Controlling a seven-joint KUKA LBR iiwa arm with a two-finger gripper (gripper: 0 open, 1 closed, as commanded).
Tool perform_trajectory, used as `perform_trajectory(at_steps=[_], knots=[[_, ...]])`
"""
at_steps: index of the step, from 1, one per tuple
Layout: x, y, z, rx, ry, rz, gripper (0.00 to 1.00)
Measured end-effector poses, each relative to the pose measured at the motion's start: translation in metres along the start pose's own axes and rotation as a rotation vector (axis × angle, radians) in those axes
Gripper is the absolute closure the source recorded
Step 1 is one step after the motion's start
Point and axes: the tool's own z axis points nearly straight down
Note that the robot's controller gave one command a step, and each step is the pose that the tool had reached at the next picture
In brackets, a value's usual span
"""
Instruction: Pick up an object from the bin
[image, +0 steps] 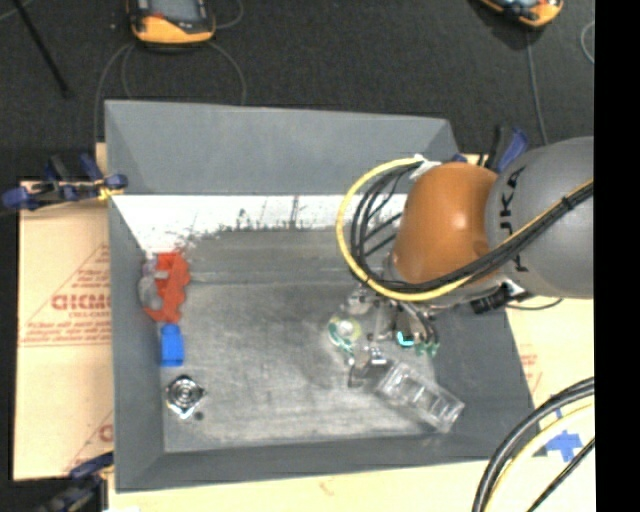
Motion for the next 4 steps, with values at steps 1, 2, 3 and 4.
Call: perform_trajectory(at_steps=[1, 2, 3, 4], knots=[[-0.04, -0.025, 0.066, -0.004, -0.013, 0.05, 0.0], [-0.039, -0.026, 0.067, -0.003, -0.005, 0.051, 1.0], [-0.044, -0.014, -0.019, -0.005, -0.016, 0.086, 1.0], [-0.048, -0.022, -0.118, -0.004, -0.017, 0.122, 1.0]])
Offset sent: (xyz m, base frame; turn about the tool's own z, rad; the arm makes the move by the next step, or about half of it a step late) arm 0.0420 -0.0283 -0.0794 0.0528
